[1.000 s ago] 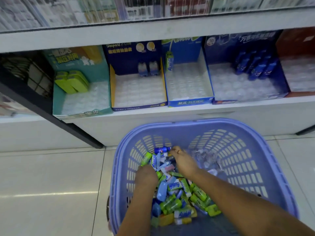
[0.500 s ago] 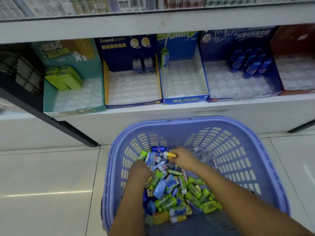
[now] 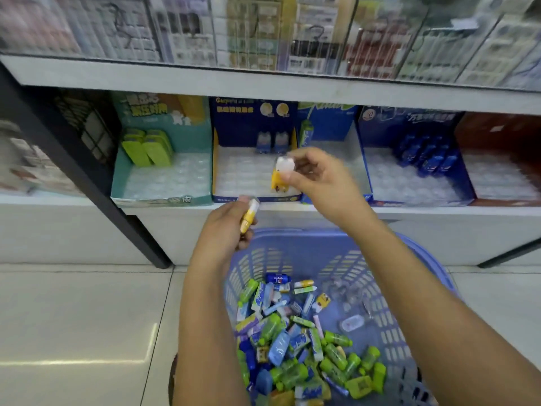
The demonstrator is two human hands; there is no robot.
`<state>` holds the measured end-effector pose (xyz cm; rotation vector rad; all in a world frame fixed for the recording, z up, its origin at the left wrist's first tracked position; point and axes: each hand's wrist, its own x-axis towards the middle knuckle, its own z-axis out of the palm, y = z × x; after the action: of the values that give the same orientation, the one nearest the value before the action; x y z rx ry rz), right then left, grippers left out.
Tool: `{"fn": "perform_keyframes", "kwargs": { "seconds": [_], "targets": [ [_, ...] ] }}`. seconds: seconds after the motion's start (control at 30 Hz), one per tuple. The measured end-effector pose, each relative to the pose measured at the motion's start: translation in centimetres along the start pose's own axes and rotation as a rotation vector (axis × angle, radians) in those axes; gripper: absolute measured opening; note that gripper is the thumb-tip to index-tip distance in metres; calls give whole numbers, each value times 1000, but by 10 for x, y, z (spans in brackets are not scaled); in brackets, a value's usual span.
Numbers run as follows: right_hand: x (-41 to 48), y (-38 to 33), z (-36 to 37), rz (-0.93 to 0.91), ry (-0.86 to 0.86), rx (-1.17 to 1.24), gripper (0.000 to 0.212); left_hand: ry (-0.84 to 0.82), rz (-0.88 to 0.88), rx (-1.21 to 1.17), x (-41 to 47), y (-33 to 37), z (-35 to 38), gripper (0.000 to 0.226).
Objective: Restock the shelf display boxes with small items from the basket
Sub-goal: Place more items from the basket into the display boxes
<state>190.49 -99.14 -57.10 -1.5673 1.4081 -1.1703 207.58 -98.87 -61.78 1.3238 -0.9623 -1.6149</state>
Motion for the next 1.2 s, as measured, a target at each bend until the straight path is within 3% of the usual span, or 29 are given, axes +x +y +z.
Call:
{"fn": "perform_keyframes", "kwargs": {
  "seconds": [0.13,0.33,0.67,0.83,0.93,0.97,1.03,1.13,1.2],
  "targets": [
    [63,-5,33,-170,123,-312,18,126,77,-185,-2,2,-9,15],
    [125,9,77,-213,9,-619,17,282,278,-318,3,-3,-20,14],
    [146,-8,85,-63,-184,-990,27,245,318,-289,12,-2,-17,25],
    [132,-19,74,-67,-175,-911,37,300,324,-327,12,3,-8,18],
    [95,-23,68,-11,-147,-484,31,327,366,-318,14,2,-3,19],
    [80,-23,65,44,-217,-296,25,328,382,-316,15,3,-2,19],
    [57,-23,57,50,-324,-179,18,310,418,-287,16,5,1,16],
    [54,-21,44,20,-247,-167,20,295,467,-137,17,7,9,24],
    [69,-18,38,-22,-105,-197,20,308,504,169,19,5,13,41]
  ]
}}
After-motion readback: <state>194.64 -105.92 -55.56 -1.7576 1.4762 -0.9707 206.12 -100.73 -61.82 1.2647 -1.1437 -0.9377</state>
